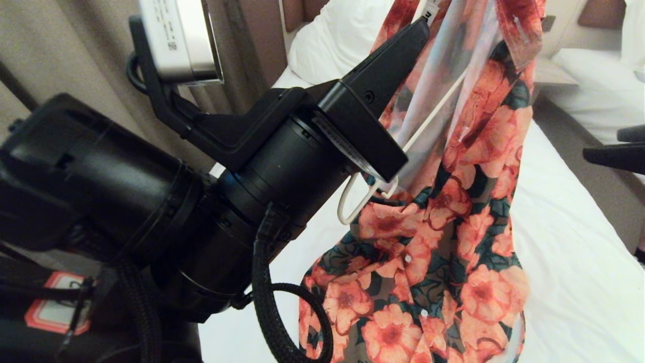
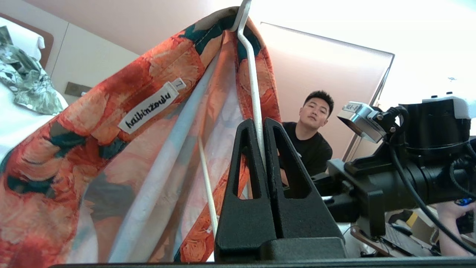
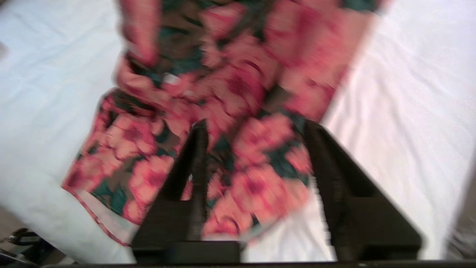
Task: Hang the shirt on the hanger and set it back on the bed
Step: Hook the other side of the shirt onto the hanger
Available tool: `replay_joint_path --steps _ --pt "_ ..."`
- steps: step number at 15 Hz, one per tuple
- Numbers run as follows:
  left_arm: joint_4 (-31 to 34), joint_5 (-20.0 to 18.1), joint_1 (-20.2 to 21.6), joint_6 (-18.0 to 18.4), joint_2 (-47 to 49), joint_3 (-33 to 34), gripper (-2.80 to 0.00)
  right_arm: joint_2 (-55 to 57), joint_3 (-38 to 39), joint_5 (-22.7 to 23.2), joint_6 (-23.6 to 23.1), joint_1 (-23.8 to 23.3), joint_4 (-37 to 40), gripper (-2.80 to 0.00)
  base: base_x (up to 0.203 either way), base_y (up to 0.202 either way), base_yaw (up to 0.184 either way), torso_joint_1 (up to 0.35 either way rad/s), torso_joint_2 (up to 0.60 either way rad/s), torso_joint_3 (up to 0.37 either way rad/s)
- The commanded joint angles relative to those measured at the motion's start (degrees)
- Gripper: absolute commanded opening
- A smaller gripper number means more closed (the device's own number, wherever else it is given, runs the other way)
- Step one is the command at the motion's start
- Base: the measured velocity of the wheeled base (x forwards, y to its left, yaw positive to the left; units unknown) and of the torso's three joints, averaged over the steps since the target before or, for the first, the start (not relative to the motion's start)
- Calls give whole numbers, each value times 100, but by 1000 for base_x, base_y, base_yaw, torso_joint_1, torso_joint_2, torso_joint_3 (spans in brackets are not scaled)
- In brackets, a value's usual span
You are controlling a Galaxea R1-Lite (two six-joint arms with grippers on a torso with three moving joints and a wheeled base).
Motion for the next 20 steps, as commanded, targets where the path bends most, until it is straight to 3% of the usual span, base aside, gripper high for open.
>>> replay_joint_path --steps 1,4,6,9,12,15,20 --pt "-49 -5 -64 -26 -63 48 -280 -48 -522 -7 2 -237 404 -280 0 0 0 0 0 0" --pt "-49 0 -384 -33 -79 203 -280 205 -1640 20 -37 -347 1074 -280 0 0 0 0 0 0" --pt "-49 1 -562 -55 -113 294 -280 270 -2041 154 -434 -368 1398 -280 0 0 0 0 0 0" --pt "-49 1 -837 -139 -192 391 -280 192 -2234 1025 -680 -363 2025 -280 0 0 0 0 0 0" --pt "-49 -7 -975 -268 -124 498 -280 201 -3124 1508 -868 -369 2708 -280 0 0 0 0 0 0" --pt "-49 1 -1167 -418 -123 612 -280 -35 -3106 1934 -1279 -313 3125 -280 0 0 0 0 0 0" --pt "-49 -8 -1448 -654 -21 879 -280 -229 -3106 1981 -1443 -283 3310 -280 0 0 0 0 0 0"
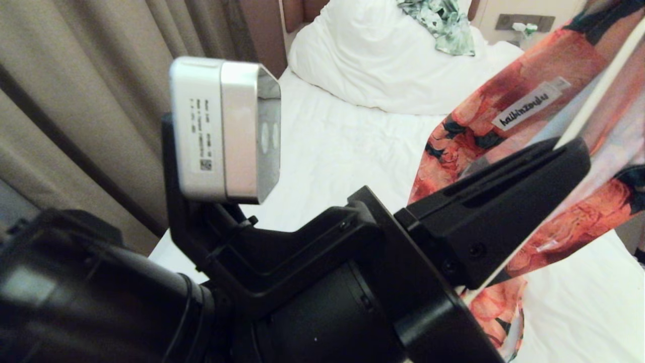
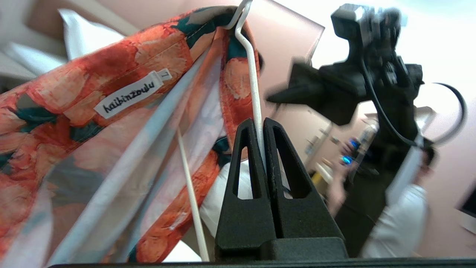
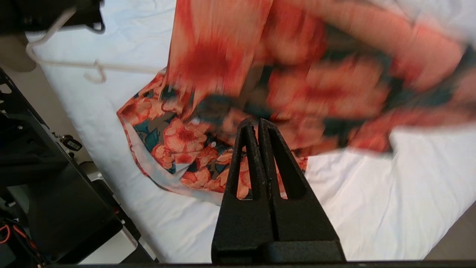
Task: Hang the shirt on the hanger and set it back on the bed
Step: Hook the other side of the shirt onto the hanger
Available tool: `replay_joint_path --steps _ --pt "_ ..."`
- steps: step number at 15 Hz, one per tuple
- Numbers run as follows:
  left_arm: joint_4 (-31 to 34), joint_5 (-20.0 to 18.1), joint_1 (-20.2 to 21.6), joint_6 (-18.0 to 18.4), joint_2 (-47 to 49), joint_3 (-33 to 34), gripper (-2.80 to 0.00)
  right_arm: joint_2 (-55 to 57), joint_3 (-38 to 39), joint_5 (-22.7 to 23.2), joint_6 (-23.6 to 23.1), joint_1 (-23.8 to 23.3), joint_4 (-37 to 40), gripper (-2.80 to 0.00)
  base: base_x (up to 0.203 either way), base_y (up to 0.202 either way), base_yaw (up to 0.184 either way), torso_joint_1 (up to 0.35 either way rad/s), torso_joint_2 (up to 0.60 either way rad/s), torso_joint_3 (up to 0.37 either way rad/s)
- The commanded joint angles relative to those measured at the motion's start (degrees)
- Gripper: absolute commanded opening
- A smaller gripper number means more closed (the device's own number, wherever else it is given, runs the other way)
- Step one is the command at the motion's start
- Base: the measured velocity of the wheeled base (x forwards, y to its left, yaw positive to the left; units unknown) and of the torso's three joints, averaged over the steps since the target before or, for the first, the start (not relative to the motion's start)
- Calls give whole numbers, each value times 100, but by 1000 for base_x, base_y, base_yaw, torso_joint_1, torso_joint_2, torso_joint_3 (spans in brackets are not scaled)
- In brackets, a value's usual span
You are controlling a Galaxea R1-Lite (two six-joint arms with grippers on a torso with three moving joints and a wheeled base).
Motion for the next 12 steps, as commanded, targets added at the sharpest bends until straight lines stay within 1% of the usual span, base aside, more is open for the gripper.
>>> replay_joint_path --steps 1,2,4,7,8,10,12 --pt "-51 -1 -193 -24 155 68 -280 -69 0 -15 -26 -1 69 -280 0 0 0 0 0 0" --pt "-51 -1 -233 -44 283 64 -280 -103 0 -16 -26 -4 87 -280 0 0 0 0 0 0" --pt "-51 -1 -346 -207 479 53 -280 -130 10 -26 -27 -22 218 -280 0 0 0 0 0 0" --pt "-51 -1 -432 -233 638 65 -280 -122 18 -33 -130 -62 336 -280 0 0 0 0 0 0" --pt "-51 3 -446 -235 744 76 -280 -97 18 -33 -155 -63 394 0 0 0 0 0 0 0" --pt "-51 7 -471 -227 729 87 -280 6 18 -33 -196 -185 440 0 0 0 0 0 0 0" --pt "-51 7 -480 -218 728 129 -280 108 50 -33 -400 -237 495 0 0 0 0 0 0 0"
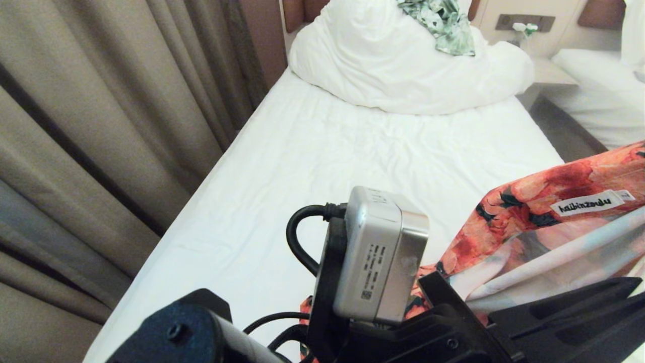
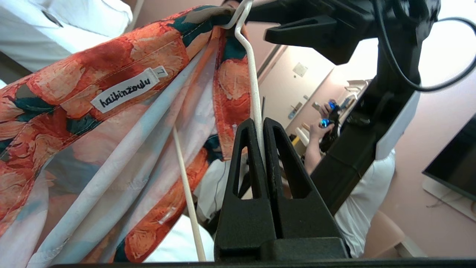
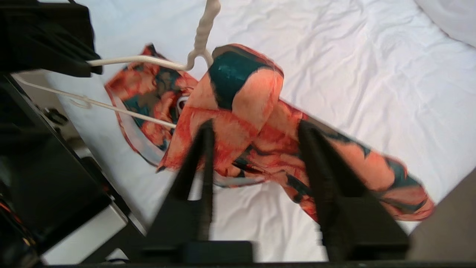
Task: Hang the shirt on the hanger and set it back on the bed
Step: Hook the other side of the shirt onto the hanger
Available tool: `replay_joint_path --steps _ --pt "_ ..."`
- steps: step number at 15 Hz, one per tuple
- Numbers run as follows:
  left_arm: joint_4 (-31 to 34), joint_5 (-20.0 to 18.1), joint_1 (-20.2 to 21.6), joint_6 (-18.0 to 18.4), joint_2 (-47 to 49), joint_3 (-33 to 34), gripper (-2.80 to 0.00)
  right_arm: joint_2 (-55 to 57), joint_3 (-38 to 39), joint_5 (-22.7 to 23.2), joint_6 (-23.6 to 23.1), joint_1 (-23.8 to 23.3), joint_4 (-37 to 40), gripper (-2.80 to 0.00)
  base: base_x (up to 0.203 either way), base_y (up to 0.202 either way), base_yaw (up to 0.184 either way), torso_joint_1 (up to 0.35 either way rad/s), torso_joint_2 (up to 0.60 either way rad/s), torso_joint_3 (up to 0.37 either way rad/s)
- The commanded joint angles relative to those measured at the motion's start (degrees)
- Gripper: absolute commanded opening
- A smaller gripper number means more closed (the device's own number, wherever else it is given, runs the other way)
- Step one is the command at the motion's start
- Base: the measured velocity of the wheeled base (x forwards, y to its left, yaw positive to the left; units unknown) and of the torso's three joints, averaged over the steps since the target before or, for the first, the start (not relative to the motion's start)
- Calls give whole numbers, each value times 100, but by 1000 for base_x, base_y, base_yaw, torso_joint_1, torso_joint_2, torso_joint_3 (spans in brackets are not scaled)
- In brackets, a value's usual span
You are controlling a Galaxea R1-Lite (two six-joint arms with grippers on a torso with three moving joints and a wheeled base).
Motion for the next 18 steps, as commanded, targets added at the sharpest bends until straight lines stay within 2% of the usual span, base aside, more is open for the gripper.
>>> replay_joint_path --steps 1,8,14,18 --pt "-49 -1 -13 -3 34 36 -280 218 13 0 -173 -57 107 0 0 0 0 0 0 0" --pt "-49 -1 -5 25 -71 37 -280 813 37 8 -1061 -231 118 0 0 0 0 0 0 0" --pt "-49 -1 -10 32 -80 36 -280 1041 12 43 -1420 -228 43 0 0 0 0 0 0 0" --pt "-49 -1 -13 32 -80 36 -280 1155 12 52 -1468 -228 32 0 0 0 0 0 0 0"
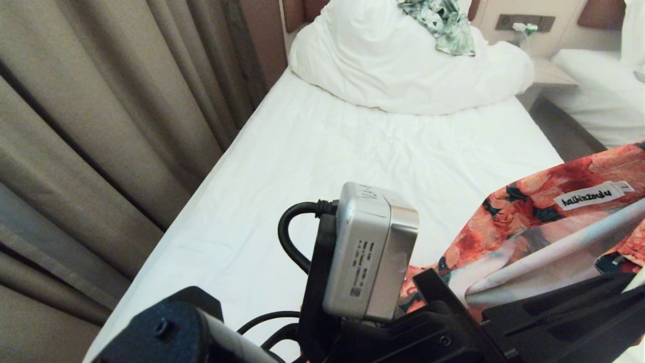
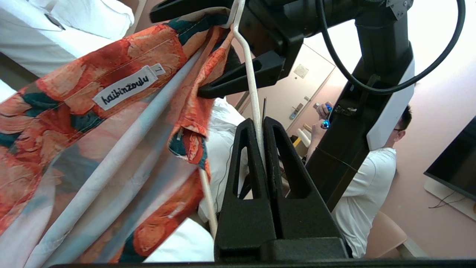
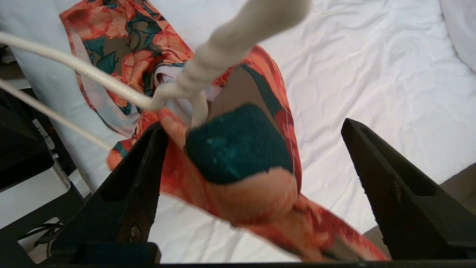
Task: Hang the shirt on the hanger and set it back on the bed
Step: Hook the other side of the shirt onto the hanger
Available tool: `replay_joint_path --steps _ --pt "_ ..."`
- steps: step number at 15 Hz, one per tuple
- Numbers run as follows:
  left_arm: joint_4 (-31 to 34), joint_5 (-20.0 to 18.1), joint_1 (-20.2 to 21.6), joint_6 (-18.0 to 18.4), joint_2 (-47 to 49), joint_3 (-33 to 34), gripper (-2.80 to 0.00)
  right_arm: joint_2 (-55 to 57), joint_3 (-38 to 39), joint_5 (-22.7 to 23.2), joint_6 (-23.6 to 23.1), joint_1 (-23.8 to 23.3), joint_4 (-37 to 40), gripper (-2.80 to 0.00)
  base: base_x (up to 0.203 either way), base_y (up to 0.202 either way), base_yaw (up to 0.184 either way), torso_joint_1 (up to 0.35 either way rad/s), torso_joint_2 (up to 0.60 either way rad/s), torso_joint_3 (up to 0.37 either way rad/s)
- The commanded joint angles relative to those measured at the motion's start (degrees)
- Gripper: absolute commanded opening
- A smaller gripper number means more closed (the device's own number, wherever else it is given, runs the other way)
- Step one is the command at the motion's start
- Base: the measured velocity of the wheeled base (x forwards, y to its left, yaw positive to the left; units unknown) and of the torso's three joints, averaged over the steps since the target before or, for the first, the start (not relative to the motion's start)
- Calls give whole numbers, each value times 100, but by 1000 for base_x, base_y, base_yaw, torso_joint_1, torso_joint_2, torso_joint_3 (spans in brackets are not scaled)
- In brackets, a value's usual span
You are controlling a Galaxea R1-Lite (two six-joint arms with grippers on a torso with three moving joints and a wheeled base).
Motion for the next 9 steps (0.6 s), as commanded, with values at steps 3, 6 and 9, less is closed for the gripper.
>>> replay_joint_path --steps 3,6,9 --pt "-49 -6 15 -4 13 -8 -280 66 27 12 -12 -5 -29 -280 0 0 0 0 0 0" --pt "-49 -32 74 -4 32 -8 -280 66 44 21 4 -14 -30 -280 0 0 0 0 0 0" --pt "-49 -41 167 5 33 1 -280 57 89 21 12 -14 -30 -280 0 0 0 0 0 0"
